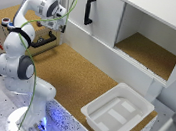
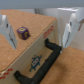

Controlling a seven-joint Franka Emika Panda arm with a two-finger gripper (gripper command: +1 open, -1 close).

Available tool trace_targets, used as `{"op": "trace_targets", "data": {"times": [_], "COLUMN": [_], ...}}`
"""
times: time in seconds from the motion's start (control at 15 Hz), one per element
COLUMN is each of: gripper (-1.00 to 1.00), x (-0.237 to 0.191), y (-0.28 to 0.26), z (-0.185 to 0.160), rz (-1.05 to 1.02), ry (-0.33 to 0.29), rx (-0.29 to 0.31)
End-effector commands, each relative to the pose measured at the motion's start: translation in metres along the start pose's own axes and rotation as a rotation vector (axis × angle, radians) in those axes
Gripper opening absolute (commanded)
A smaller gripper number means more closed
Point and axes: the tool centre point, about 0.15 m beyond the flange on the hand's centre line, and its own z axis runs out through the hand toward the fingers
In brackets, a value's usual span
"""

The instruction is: Toggle the red light switch to turn on the red light

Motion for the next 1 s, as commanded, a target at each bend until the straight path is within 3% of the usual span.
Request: {"op": "trace_targets", "data": {"times": [0.0, 0.53, 0.93], "gripper": [1.00, 1.00, 1.00], "x": [0.013, 0.033, 0.046], "y": [-0.096, -0.211, -0.276], "z": [-0.010, -0.006, 0.007], "rz": [-0.217, -0.617, -0.811], "ry": [-0.114, -0.178, -0.202], "rx": [-0.085, -0.076, 0.008]}}
